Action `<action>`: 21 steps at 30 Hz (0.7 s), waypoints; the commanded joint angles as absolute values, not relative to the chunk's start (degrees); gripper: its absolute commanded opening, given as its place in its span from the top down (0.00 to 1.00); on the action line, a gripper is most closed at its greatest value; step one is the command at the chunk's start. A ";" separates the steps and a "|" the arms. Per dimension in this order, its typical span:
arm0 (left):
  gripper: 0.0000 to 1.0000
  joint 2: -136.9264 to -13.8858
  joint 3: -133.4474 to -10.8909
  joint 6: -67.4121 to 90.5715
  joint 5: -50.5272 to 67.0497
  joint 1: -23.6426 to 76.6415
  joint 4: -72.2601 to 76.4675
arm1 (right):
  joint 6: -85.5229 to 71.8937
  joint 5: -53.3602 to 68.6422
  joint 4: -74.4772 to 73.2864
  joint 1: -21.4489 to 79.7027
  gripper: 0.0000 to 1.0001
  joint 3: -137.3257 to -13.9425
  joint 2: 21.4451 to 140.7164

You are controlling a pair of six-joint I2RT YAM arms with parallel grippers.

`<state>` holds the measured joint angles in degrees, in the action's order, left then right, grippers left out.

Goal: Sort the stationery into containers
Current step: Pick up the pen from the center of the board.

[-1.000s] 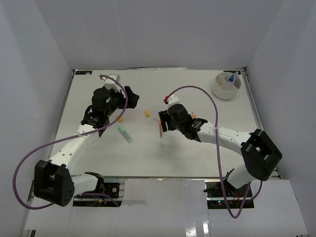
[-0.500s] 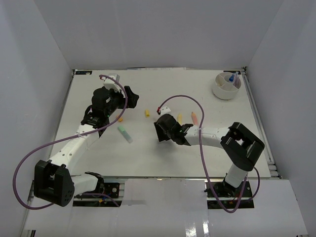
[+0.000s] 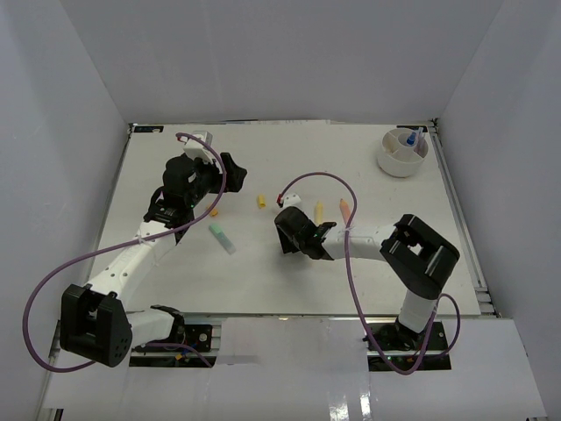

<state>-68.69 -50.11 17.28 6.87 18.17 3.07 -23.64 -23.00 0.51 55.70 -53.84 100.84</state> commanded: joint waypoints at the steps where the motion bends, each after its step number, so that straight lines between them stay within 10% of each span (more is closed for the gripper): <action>1: 0.02 -67.94 -51.50 17.67 7.21 18.28 2.55 | -25.40 -24.78 1.93 56.16 0.52 -54.58 102.39; 21: 0.02 -68.47 -51.68 17.84 8.44 18.28 2.46 | -28.12 -29.35 1.58 55.55 0.78 -51.95 100.37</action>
<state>-68.77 -50.11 17.47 7.27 18.17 3.01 -26.52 -27.05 1.02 55.90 -53.39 100.95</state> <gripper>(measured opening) 0.978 0.233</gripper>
